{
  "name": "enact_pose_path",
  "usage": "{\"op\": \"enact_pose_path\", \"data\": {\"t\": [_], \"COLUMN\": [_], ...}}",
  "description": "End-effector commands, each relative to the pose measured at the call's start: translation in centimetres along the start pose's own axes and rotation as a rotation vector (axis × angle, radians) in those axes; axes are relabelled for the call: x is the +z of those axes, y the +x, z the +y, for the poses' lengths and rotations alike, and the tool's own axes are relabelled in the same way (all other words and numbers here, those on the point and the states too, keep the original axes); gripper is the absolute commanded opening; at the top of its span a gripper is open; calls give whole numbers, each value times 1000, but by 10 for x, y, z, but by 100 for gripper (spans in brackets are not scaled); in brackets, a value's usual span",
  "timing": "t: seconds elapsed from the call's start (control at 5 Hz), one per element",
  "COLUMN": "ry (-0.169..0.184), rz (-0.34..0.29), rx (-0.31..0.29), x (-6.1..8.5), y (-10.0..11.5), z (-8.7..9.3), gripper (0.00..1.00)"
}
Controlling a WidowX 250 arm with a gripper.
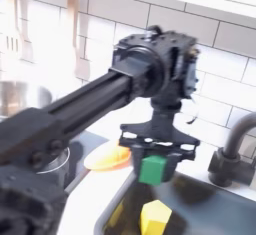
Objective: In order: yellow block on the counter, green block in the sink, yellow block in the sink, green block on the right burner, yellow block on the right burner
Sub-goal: 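Put the green block on the right burner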
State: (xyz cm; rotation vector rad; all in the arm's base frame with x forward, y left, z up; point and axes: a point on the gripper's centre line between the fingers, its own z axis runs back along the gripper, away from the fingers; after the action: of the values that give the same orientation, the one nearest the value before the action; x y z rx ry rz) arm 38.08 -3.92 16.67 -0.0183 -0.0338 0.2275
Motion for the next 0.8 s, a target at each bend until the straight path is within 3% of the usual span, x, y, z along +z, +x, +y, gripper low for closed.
{"op": "enact_pose_path", "data": {"t": [0.0,0.2,0.6], "ry": [6,11,31], "rz": [6,-7,-13], "rx": [2,9,50], "x": [-5,-9,-28], "y": [-13,-18,-7], "z": [43,60,91], "gripper": [0,0,0]}}
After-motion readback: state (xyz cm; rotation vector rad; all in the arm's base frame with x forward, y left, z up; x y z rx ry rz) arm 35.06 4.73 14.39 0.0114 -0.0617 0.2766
